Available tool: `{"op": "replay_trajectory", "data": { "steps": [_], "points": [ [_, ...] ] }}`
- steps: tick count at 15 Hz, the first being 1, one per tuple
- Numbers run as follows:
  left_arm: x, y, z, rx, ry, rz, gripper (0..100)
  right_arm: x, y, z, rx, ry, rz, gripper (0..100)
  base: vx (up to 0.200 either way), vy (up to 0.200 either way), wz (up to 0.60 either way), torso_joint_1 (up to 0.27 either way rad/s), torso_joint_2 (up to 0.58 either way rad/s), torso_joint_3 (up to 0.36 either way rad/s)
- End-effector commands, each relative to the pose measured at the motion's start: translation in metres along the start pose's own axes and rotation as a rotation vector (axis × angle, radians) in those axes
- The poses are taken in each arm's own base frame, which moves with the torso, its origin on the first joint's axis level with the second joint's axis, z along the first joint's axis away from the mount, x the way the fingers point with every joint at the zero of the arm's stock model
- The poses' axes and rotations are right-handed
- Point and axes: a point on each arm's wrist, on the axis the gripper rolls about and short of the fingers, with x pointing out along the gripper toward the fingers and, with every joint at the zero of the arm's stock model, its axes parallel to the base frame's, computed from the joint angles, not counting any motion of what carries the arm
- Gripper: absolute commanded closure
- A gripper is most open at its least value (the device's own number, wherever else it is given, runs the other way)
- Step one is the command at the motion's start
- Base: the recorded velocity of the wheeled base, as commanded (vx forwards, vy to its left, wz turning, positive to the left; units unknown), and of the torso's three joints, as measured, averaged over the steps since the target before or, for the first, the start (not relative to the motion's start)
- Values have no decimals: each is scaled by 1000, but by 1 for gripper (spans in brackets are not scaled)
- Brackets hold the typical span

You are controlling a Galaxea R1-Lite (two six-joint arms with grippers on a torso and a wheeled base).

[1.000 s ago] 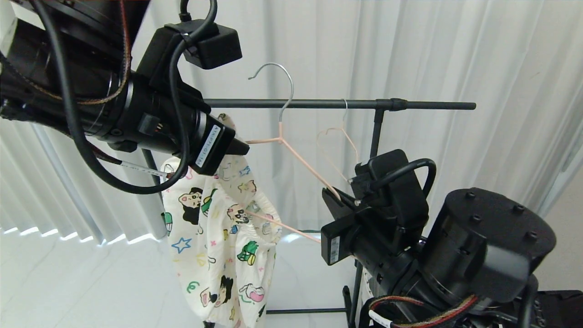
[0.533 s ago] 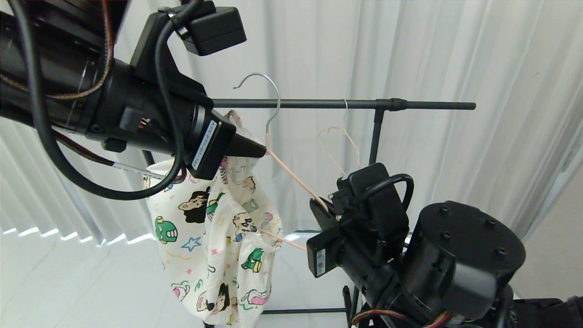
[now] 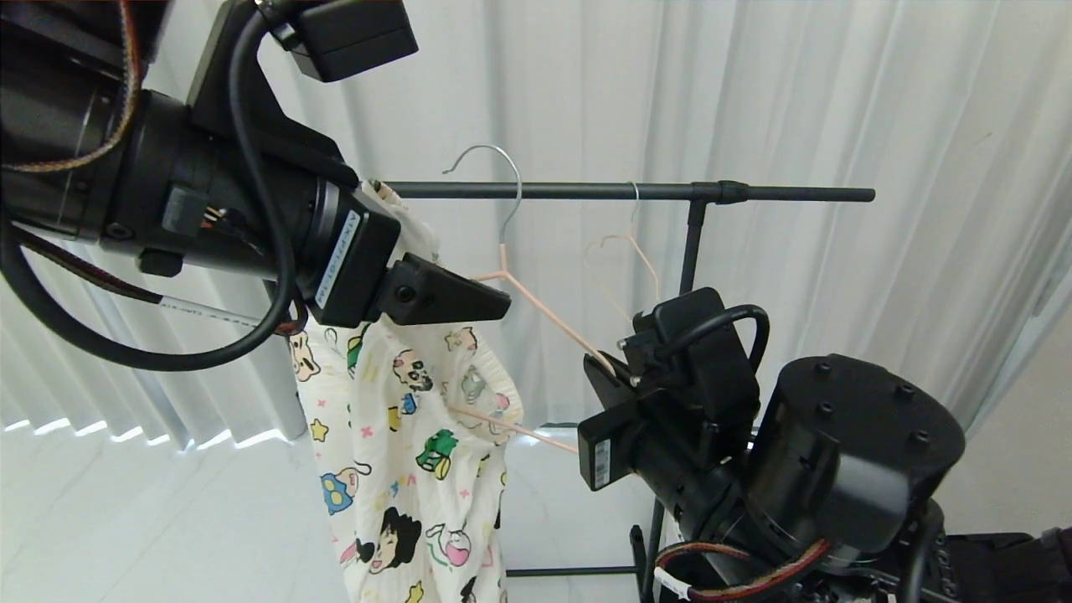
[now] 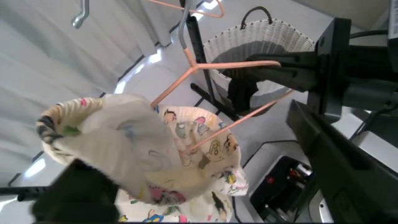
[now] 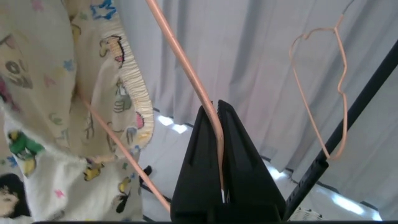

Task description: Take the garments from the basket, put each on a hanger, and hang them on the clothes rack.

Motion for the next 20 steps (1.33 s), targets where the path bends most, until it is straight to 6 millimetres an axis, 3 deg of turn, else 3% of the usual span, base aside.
{"op": "replay_trajectory", "data": {
  "steps": [1,8,14,16,20],
  "points": [
    [-6,0,0,1,-11,7,0,-3,-2,7,12,-27,-2,100,0,0,0,0,0,0],
    [-35,0,-2,190,-40,117,0,-1,-10,16,-24,-79,-29,100,0,0,0,0,0,0],
    [-16,-16,9,282,-85,54,0,-2,-12,18,-33,-97,-36,100,0,0,0,0,0,0],
    [-16,-12,1,267,-56,67,0,-1,-15,20,-32,-101,-45,100,0,0,0,0,0,0],
    [-44,3,-25,220,-48,145,0,-12,-28,21,-22,-127,-53,100,0,0,0,0,0,0]
  ]
}}
